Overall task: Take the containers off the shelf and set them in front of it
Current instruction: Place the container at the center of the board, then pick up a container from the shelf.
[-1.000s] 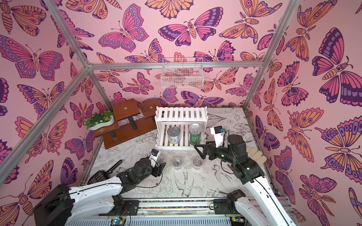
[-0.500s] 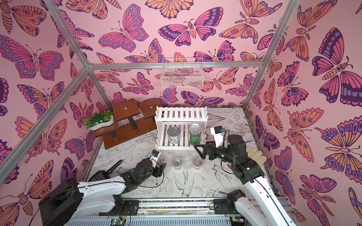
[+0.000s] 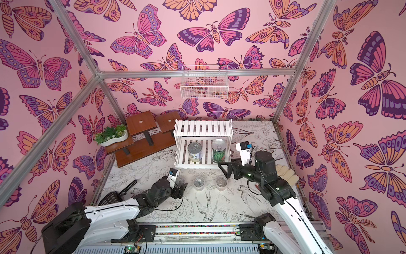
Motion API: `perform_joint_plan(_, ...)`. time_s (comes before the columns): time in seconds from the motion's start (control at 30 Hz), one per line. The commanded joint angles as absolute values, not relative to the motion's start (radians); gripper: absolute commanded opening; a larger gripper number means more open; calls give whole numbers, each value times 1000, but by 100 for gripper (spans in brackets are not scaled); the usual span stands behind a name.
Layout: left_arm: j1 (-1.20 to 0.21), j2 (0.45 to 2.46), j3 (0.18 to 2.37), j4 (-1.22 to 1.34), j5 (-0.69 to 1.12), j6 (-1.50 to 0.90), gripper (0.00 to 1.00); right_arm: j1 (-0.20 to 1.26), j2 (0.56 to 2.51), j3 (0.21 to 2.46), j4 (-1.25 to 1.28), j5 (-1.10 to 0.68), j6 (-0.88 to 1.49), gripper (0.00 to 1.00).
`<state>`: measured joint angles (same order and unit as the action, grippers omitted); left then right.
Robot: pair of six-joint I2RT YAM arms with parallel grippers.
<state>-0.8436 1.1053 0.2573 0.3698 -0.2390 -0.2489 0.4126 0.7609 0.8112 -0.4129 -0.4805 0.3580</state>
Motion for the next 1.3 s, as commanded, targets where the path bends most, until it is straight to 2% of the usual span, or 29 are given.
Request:
perform_joint_plan(0.0,-841,1050,260,323,-277,-256,97,408,788,836,-422,-441,318,99)
perform_joint_plan(0.23,-841,952,321,171,-272,-247,100,435,844,862,-405,-351,270,99)
perform_joint_plan(0.57,-839,866,487,-91,-224,-261,100,592,947,897,-376,-95,155,99)
perform_joint_plan(0.73,-839,833,560,-182,-243,-253,100,615,979,891,-322,-14,145,99)
perform_joint_plan(0.97,-821,843,694,-307,-255,-224,100,632,1026,902,-253,37,146,99)
perform_joint_plan(1.27,-736,854,752,-338,-155,-221,100,670,1113,944,-185,99,106,99)
